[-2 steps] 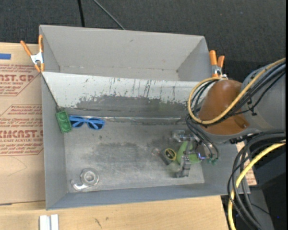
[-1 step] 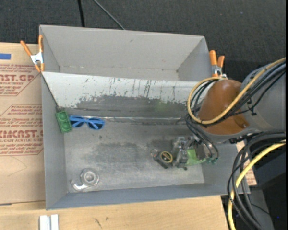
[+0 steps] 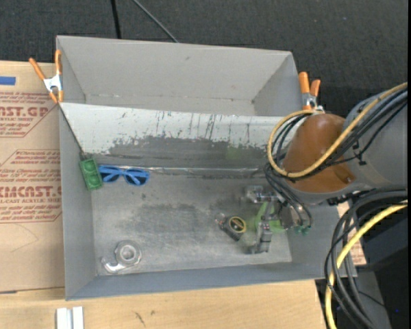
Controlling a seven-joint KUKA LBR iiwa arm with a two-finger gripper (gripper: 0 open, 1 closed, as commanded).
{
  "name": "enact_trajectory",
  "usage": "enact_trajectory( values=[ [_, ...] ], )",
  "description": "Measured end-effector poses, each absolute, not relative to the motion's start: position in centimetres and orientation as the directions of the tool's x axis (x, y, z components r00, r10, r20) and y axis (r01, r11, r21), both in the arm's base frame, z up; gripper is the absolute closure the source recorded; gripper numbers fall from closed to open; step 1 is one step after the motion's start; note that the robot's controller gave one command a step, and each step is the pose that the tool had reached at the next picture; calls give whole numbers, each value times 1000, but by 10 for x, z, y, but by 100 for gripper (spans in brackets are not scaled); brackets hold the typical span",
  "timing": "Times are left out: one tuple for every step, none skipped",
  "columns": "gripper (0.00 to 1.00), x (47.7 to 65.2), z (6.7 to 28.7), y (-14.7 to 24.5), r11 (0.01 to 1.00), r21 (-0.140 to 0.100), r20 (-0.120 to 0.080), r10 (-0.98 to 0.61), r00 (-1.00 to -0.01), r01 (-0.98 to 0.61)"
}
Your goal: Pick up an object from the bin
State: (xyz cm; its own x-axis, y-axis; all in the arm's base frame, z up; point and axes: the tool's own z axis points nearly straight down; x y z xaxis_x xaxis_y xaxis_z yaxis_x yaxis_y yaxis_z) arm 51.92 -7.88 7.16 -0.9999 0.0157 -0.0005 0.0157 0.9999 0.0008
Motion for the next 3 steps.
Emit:
enact_trajectory(
  values=[
    [100, 519, 72, -79, 1000, 1, -1, 16, -1000, 16],
    [0, 519, 72, -79, 1000, 1, -1, 16, -1000, 16],
    [0, 508, 69, -46, 999, 2, 1, -53, -999, -53]
  ],
)
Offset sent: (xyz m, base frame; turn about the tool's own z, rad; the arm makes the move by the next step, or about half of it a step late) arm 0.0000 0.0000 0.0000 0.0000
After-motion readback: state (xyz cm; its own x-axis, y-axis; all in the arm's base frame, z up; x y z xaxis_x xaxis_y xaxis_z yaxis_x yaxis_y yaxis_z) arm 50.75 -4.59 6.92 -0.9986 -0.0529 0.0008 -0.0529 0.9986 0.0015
